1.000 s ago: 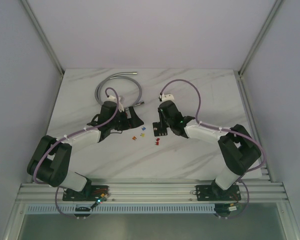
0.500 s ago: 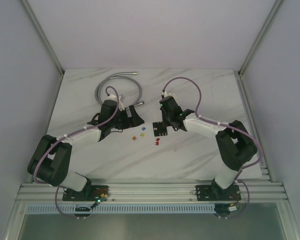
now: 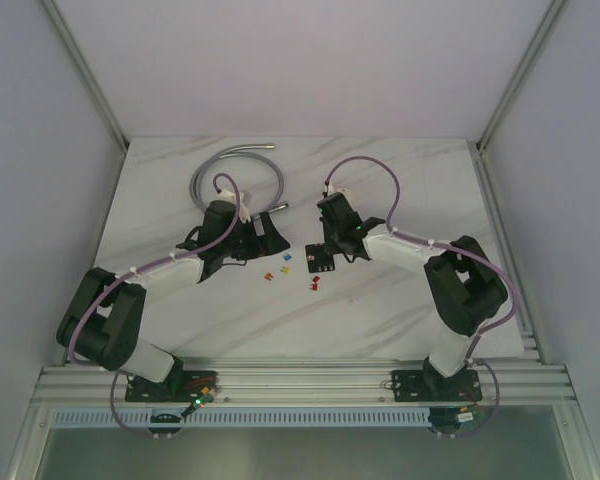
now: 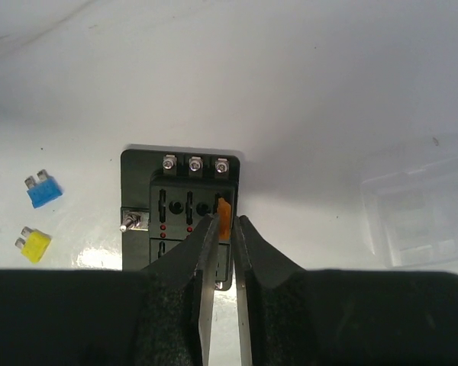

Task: Snap on the fuse box
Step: Install the fuse at the fuse box base.

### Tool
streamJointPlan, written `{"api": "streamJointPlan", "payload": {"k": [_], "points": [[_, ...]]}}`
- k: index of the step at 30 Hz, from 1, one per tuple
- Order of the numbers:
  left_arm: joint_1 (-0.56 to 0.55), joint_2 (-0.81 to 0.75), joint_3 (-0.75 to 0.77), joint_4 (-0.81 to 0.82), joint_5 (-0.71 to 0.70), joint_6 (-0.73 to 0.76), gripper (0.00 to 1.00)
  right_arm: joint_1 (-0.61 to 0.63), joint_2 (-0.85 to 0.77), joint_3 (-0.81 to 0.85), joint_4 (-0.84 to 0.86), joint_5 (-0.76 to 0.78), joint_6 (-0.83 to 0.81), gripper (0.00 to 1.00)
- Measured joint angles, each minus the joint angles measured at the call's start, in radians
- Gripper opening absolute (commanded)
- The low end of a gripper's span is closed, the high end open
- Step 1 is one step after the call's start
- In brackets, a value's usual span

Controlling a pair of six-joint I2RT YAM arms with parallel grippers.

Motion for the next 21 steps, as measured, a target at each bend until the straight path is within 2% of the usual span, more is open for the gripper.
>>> {"api": "streamJointPlan", "payload": {"k": [12,21], "points": [[-0.003,0.0,0.0,0.0,0.003,0.0,1.0,0.0,0.009,0.012,-0.002,-0.01,0.003,0.11],[-0.007,0.0,0.0,0.0,0.003,0.0,1.0,0.004,0.04,0.068,-0.039,-0.013,-0.008,0.09]]}}
